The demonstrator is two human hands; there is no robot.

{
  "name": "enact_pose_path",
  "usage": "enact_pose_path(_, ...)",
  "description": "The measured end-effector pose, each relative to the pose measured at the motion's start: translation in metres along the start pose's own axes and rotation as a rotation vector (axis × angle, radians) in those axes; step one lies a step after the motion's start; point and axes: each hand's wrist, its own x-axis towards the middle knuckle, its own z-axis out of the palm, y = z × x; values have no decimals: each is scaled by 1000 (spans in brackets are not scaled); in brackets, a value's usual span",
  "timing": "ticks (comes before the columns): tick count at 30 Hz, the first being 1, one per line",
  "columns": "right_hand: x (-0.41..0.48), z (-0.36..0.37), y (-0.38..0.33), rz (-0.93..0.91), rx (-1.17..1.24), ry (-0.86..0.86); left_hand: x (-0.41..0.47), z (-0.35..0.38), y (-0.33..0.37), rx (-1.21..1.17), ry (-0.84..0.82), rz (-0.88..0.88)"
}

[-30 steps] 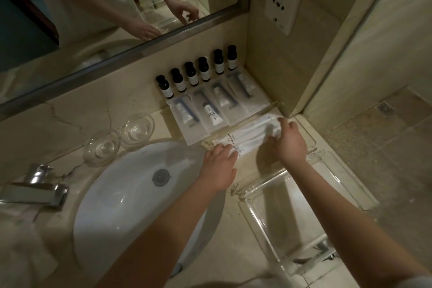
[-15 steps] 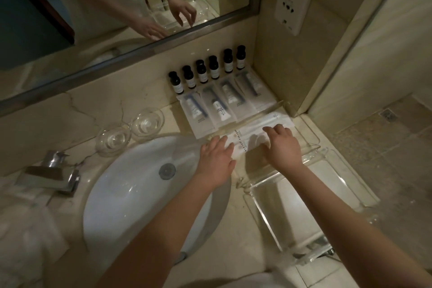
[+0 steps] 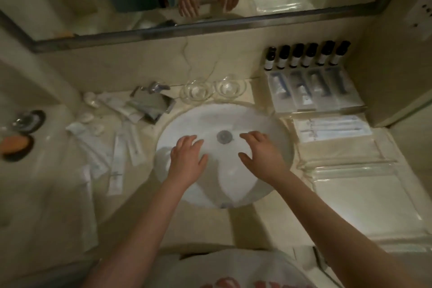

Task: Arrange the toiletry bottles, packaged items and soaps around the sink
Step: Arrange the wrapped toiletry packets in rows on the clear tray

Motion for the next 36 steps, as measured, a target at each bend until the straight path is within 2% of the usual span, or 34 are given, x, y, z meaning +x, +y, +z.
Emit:
enact_pose_path(3, 6, 23, -44, -59, -3, -150, -27, -3, -58, 12, -4, -124)
enact_pose_path(9, 21, 69, -132, -155, 13, -614, -77, -11, -166, -41, 21, -406)
enact_pose_path(13, 42, 95, -190, -242, -119, -763, -98, -18, -228, -67, 13, -579)
enact_pose_path(19, 82, 134, -260, -261, -219, -699, -106, -24, -283, -269, 27, -773)
enact_pose_path(27, 88, 193, -318, 28, -68, -335, -86, -21, -303, -467, 13, -858)
enact_pose_path(30, 85, 206, -330, 125, -28, -294, -83, -18, -307, -527, 4, -879)
enact_pose_path(34, 94, 212, -329, 295, 141, -285, -82, -14, -312, -611, -17, -887)
enact_pose_path(36, 99, 211, -323, 300, 192, -319, -82, -14, -312, -636, -3, -888)
